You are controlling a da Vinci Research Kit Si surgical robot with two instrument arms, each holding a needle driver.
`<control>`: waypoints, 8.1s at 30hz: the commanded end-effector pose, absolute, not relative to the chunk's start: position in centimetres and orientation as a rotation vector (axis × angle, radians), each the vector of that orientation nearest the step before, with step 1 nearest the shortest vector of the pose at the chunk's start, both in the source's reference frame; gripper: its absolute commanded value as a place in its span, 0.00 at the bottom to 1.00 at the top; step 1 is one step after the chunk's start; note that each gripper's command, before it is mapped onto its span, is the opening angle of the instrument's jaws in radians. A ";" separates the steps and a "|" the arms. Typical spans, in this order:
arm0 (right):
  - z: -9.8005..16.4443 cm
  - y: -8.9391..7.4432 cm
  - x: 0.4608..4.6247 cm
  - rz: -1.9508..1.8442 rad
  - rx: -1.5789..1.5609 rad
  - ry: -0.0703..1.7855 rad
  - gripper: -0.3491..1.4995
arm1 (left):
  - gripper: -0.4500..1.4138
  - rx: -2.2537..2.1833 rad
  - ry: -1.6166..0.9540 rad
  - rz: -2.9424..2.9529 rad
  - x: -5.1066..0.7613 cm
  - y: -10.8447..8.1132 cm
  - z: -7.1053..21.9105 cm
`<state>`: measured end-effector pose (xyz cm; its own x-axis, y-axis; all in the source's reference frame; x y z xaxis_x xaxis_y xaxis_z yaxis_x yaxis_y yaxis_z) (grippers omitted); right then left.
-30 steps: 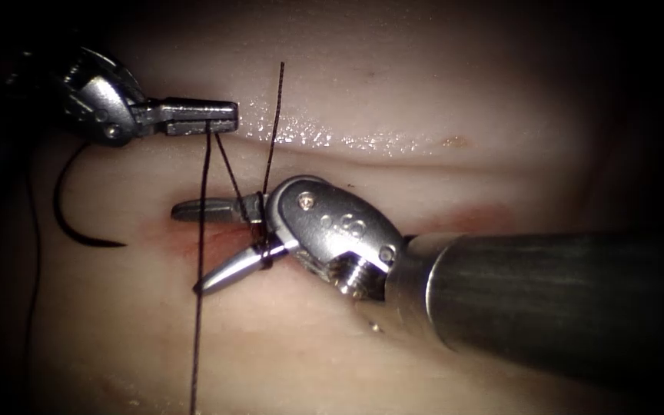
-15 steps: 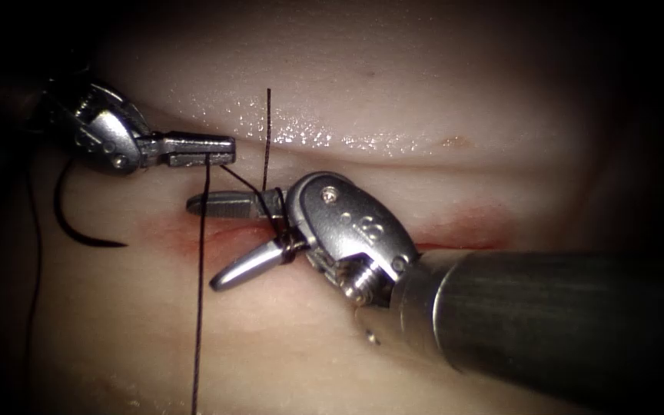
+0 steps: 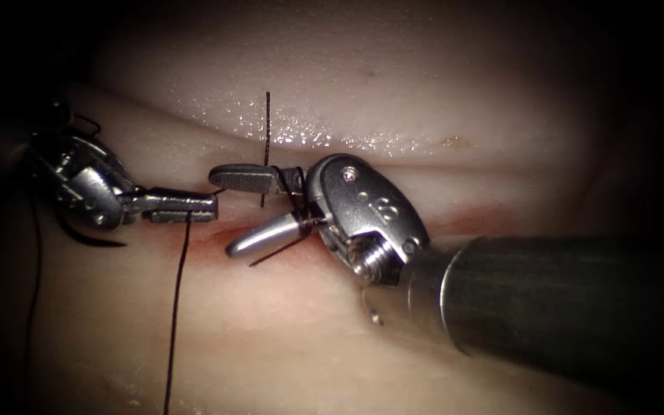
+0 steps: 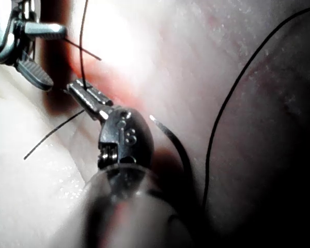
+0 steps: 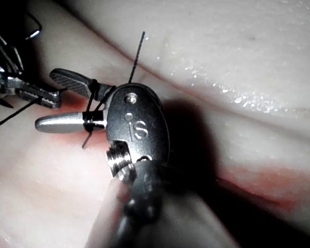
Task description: Wound Closure
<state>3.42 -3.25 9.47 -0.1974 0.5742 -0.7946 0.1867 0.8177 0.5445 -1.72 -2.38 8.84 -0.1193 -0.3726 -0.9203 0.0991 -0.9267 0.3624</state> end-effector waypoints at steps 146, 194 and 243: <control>9.5 -4.2 3.47 0.904 0.323 1.303 0.00 | 0.00 1.607 -0.280 -2.750 -1.60 -0.1 9.4; 9.1 -5.0 3.50 0.734 0.431 1.248 0.00 | 0.00 0.865 -1.225 -2.790 -1.78 0.7 9.4; 9.0 -3.7 3.45 0.635 0.458 1.294 0.56 | 0.00 2.285 -0.172 -2.058 -1.81 -1.9 7.6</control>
<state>3.36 -3.64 8.95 0.1454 0.6630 -0.7343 -0.1677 0.7480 0.6421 -1.76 -1.89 7.53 0.1012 -0.1191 -0.9877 -0.0415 -0.9924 0.1154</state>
